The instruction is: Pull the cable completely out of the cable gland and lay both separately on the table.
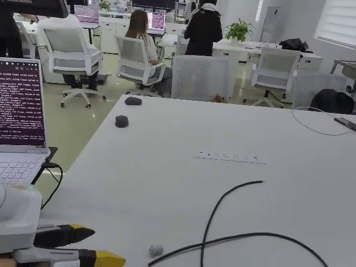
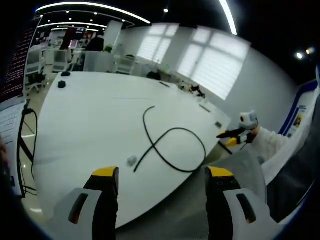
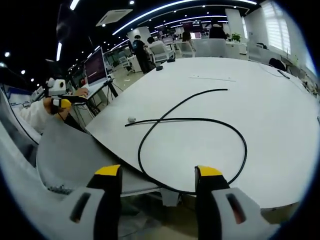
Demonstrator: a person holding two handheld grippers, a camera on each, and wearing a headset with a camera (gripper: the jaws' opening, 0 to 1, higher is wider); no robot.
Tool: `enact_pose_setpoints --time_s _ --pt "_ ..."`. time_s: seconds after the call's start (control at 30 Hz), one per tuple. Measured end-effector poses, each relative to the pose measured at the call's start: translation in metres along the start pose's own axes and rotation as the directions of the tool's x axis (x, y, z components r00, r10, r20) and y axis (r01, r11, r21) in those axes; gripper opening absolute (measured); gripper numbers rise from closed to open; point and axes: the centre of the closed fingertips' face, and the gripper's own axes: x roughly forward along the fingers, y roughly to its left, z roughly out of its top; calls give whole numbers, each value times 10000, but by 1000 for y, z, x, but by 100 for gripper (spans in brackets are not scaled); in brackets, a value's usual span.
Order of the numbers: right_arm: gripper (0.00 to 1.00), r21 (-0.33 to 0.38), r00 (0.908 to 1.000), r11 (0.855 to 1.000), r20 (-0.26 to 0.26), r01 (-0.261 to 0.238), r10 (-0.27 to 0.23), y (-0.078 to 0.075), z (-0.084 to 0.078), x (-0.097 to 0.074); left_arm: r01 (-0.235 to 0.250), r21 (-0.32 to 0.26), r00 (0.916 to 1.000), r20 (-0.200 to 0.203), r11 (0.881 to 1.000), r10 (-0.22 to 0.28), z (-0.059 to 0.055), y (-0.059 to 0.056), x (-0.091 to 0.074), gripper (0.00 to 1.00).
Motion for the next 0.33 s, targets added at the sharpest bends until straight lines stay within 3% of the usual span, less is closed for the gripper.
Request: enact_pose_setpoints --time_s 0.33 --pt "60 9 9998 10000 -197 -72 72 -4 -2 6 -142 -63 9996 -251 9999 140 -5 8 2 70"
